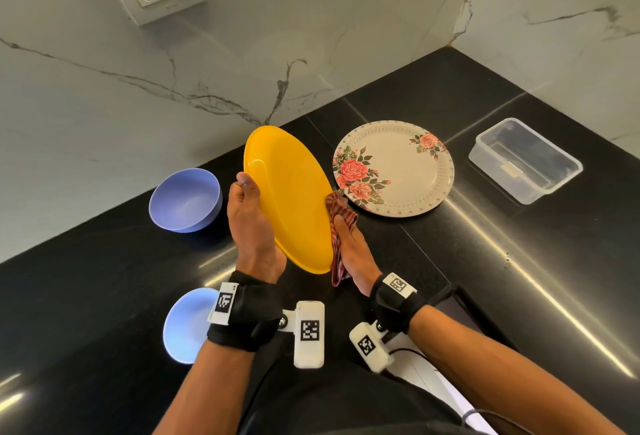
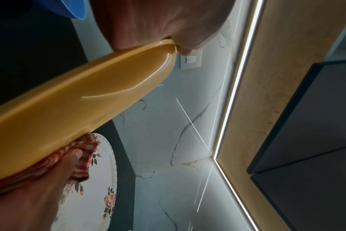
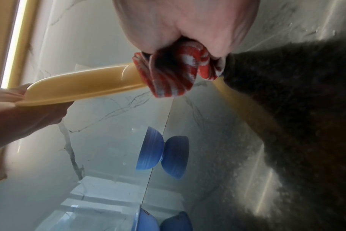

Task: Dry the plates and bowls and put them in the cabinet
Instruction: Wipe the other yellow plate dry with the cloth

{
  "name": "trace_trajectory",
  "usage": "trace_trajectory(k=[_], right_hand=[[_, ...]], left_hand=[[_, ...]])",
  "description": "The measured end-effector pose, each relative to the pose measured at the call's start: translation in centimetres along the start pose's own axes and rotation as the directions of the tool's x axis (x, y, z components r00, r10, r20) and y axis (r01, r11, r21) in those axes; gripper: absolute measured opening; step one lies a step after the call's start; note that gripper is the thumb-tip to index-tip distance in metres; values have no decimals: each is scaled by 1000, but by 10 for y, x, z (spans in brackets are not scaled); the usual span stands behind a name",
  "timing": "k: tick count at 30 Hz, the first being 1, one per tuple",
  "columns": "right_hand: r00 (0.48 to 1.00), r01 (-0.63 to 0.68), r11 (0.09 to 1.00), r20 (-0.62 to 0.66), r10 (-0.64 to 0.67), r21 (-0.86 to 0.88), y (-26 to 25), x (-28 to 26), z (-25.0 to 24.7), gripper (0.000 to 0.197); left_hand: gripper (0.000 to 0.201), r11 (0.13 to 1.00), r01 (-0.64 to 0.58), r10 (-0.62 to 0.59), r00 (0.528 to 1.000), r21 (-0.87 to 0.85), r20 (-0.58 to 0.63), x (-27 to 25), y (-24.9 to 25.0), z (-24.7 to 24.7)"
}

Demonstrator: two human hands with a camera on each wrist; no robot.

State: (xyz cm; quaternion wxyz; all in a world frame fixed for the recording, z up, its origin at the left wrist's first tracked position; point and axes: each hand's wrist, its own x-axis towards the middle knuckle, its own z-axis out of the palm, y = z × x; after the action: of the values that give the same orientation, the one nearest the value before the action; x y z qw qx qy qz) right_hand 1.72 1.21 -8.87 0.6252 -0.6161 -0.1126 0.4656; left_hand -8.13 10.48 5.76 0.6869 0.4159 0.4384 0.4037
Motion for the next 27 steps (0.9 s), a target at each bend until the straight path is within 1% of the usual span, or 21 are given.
trace_trajectory(k=[4,6,8,10,13,15,17,19,22,24,25,26,27], right_hand=[[1000,7,997,-5,-6,81,-6,-2,-2,46],[1000,16,993,-20,-14,113,-7,-3,-3,44],[999,19,994,-32,-16,107,-8,-3,-3,46],[999,23,997,-47,-19,77,-10,-4,-2,44],[992,52,999,-118,-51,7,-14,-8,-4,34],[986,87,995,-139,-94,-58,-20,-16,-8,40],[984,123,977,-104,-142,-172,-24,-25,-15,47],[975,197,911,-28,-222,-362,-25,-33,-25,50],[935,328,718,100,-341,-614,-20,-36,-40,58],[930,319,578,129,-345,-751,-20,-33,-46,65],[930,311,543,133,-342,-780,-24,-33,-48,69],[931,316,561,136,-339,-765,-32,-33,-47,73],[933,325,637,127,-337,-699,-43,-34,-46,75]], left_hand=[[25,999,-38,38,999,4,34,-8,1,-9],[25,999,-48,48,998,0,46,-13,4,-14],[23,999,-48,48,996,-7,69,-16,6,-17],[23,998,-69,69,994,-9,86,-20,9,-21],[27,987,-156,150,975,23,164,-23,14,-26],[30,969,-239,223,953,57,205,-26,19,-30],[33,934,-338,303,920,116,249,-29,24,-33],[31,863,-458,383,868,214,315,-32,29,-35],[29,729,-584,455,803,358,385,-40,37,-31],[20,645,-629,470,774,434,423,-46,41,-28],[14,588,-660,479,750,469,456,-48,42,-27],[14,509,-704,496,710,495,499,-49,43,-28],[15,422,-756,511,655,501,557,-48,44,-30]])
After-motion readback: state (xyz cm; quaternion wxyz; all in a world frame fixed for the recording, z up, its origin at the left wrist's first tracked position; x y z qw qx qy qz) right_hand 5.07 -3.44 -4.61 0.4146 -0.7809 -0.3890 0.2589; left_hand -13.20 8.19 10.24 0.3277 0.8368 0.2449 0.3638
